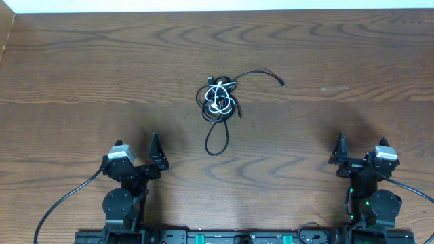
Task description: Untangle cables
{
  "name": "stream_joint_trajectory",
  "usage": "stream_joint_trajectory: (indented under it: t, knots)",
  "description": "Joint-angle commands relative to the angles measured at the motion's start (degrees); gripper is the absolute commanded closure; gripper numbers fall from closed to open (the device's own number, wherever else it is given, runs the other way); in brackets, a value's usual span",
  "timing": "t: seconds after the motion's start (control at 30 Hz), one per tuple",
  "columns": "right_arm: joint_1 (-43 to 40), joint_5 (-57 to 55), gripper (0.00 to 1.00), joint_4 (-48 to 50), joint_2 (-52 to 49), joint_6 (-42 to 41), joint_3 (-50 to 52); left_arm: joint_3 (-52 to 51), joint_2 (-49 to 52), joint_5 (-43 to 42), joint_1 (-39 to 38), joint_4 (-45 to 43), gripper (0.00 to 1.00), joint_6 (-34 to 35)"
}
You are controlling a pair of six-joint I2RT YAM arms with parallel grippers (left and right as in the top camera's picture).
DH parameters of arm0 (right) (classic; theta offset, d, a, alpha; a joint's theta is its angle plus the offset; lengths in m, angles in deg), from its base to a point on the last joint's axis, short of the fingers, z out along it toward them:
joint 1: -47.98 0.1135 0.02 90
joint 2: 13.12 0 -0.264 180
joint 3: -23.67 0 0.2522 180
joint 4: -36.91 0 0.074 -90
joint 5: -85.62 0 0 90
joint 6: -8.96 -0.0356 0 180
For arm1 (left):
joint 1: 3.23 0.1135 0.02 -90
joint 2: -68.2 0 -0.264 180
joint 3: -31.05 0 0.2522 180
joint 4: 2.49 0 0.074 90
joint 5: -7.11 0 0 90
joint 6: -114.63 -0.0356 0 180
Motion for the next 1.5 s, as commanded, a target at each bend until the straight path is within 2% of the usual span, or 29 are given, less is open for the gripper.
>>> stream_joint_trajectory:
  t: [0.0,0.27,0.5,0.83,1.03,1.27,1.47]
  knots:
    - [0.4,-0.3,0.01,-0.1,0.3,0.7,0.1,3.7,-0.3,-1.2,-0.2,-0.3,0.02,0.7]
    - [0.4,-0.3,0.01,-0.1,0.3,0.7,0.1,7.9,2.6,-1.2,-0.2,0.6,0.03,4.5]
    - [0.4,-0.3,0.01,-0.1,0.3,0.7,0.1,16.9,13.9,-1.2,-0.2,5.4,0.02,4.5]
    - [0.4,-0.3,0.01,-0.1,0.3,0.7,0.1,37.9,35.3,-11.8,-0.2,17.6,0.02,4.5]
    - [0.4,-0.3,0.01,-0.1,0.3,0.7,0.1,48.5,45.2,-13.0,-0.2,30.3,0.02,4.5]
    - [0.4,-0.3,0.01,-0.1,0.3,0.7,0.1,57.2,52.3,-13.0,-0.2,43.1,0.02,4.5]
    - [0.4,-0.3,0.01,-0.1,0.3,0.7,0.1,61.1,53.4,-13.0,-0.2,46.6,0.03,4.4]
